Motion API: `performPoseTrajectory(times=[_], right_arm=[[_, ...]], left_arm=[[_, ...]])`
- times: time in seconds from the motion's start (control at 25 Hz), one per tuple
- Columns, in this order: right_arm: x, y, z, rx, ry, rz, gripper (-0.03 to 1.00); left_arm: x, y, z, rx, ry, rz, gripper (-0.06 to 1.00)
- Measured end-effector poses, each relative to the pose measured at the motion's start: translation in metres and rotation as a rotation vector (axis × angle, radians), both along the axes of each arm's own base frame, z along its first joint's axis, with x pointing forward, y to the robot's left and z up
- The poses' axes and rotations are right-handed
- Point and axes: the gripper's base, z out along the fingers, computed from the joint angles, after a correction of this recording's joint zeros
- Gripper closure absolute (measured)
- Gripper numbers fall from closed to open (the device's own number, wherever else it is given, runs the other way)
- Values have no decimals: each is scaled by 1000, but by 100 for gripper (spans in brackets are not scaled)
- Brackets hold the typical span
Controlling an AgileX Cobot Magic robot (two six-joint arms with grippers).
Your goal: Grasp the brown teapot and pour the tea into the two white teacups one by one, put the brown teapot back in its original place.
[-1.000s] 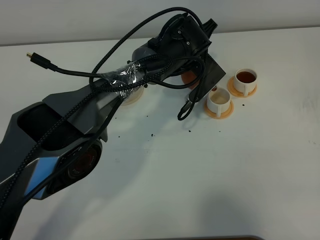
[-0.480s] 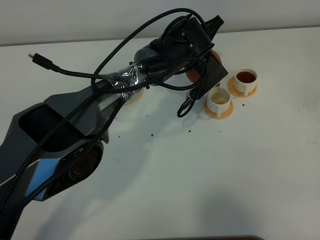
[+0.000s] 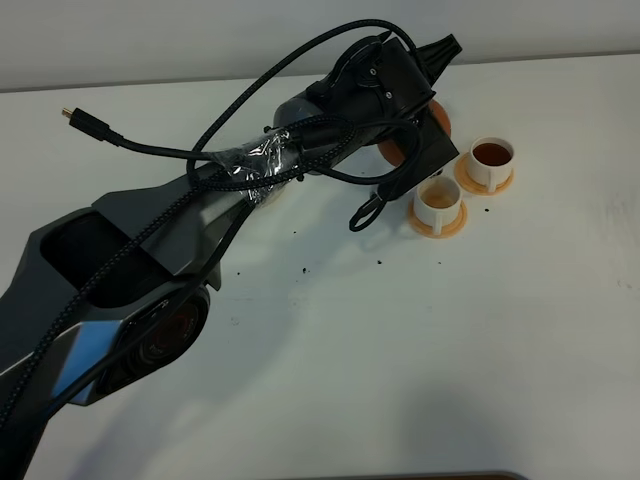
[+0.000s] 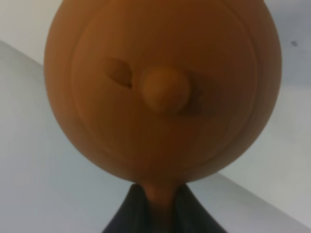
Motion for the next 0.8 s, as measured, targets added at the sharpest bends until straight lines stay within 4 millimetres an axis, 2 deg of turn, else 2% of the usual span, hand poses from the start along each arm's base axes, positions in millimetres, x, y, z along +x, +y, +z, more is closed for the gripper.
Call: performPoseTrajectory(times=[0.8], right_arm=[[0,0,0,0,0,0,66]], left_arm=[[0,-5,3,107,-50,-128,84]])
